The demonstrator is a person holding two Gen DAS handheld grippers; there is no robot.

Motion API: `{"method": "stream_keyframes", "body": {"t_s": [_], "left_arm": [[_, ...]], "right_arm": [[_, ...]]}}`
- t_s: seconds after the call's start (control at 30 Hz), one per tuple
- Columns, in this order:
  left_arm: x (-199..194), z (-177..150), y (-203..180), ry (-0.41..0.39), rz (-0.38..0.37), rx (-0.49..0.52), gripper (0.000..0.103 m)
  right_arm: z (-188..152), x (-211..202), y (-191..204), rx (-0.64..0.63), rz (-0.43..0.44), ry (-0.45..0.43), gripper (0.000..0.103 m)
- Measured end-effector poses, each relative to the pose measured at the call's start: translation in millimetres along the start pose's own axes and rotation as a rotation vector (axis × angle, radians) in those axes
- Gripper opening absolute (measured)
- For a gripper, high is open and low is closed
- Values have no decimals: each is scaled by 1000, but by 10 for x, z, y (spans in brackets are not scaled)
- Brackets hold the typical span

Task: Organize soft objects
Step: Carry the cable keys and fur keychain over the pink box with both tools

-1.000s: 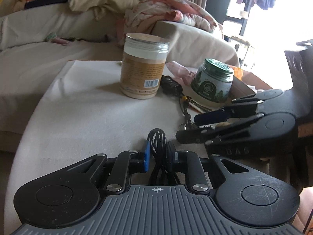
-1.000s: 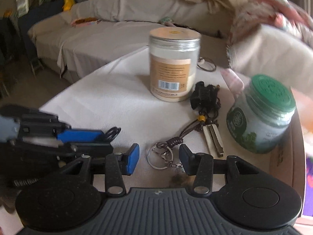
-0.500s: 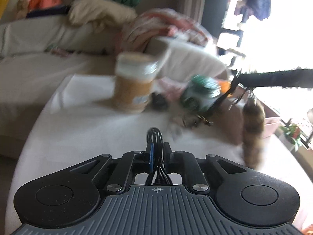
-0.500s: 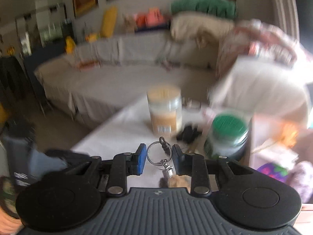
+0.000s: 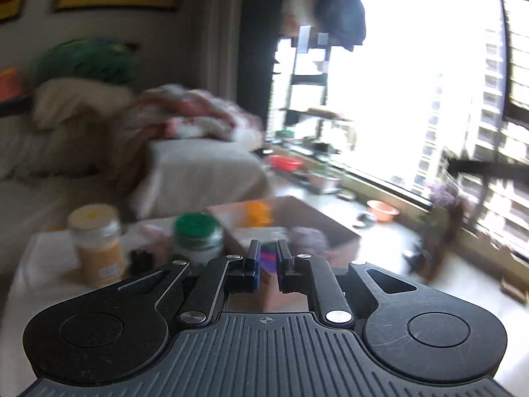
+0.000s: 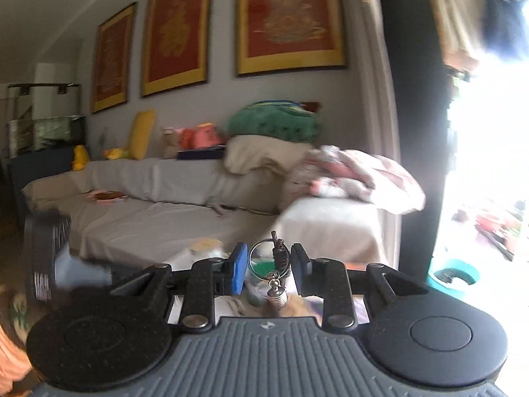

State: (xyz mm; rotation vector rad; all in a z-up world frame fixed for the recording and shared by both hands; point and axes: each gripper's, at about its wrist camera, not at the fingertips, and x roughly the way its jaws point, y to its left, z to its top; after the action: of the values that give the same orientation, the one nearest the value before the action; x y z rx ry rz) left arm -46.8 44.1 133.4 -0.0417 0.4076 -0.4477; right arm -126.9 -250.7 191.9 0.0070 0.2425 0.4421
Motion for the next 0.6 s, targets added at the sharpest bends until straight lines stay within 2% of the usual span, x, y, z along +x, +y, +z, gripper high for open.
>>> {"method": "stream_keyframes", "body": {"t_s": [0.1, 0.2, 0.33, 0.47, 0.6], "left_arm": [[156, -5, 242, 119, 140, -109, 14], [311, -195, 482, 170, 257, -110, 15], [596, -454, 638, 264, 285, -112, 18], [853, -596, 599, 302, 349, 7, 18], [957, -664, 689, 336, 381, 3, 20]], "right_arm": [[-138, -55, -131, 16, -48, 12, 28], [-224, -38, -196, 34, -41, 22, 28], [-294, 108, -201, 53, -14, 54, 28], [-371, 239, -149, 59, 6, 92, 28], [-403, 261, -88, 46, 3, 111, 28]]}}
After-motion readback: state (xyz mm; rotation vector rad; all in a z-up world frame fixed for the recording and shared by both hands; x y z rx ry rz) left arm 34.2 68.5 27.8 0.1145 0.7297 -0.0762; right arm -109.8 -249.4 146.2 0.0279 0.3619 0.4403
